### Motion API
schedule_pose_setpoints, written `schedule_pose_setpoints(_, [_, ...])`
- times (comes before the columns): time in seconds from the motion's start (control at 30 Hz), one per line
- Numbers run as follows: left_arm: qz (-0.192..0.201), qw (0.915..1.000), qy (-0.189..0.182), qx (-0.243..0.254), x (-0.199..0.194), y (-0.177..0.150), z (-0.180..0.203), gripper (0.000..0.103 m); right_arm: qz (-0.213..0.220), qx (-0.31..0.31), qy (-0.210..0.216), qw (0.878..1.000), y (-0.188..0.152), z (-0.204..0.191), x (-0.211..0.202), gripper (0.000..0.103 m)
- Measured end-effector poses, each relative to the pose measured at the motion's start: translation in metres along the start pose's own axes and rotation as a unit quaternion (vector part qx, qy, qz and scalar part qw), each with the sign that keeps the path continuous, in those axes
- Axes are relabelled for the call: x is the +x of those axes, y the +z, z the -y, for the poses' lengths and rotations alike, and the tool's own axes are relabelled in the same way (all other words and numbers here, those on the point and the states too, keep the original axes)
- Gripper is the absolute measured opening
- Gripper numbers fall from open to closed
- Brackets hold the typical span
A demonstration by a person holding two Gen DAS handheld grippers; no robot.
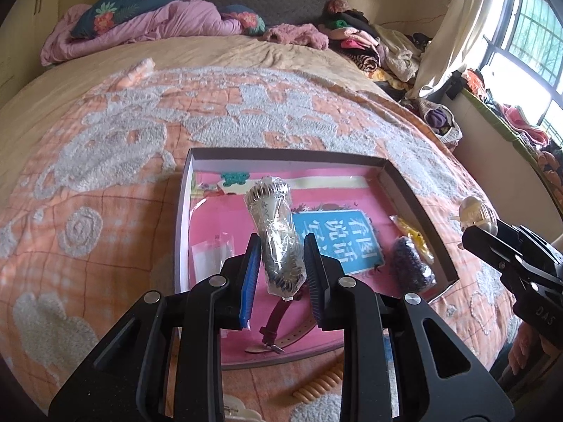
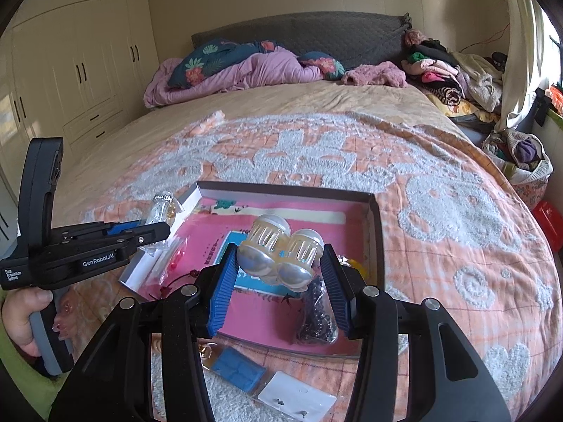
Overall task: Organize jewelry
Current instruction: 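Carry the crystal bag and pearl earrings into the grey box and open both tools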
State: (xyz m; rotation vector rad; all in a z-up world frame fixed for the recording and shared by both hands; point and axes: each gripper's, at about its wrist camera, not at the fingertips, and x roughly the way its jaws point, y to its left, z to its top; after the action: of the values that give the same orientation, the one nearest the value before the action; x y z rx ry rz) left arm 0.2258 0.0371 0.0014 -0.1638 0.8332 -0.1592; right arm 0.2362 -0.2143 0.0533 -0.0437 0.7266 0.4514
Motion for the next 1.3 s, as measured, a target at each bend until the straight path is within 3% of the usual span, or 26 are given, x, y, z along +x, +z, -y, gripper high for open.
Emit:
schedule_pose_setpoints(0.7, [-0.045,0.9989,0.001,-0.015,0.036,-0.009,-0.017,0.019,-0.063,-0.004,0.014,0.998,-0.023,-0.013,0.053,0.046])
schedule_pose_setpoints(1.3, [-0.029,0.9993,0.003,-0.022,0.026,-0.005,-0.021,0.021,-0.084,0.005,0.021,0.996,-0.03,-0.016,0.064,0.047])
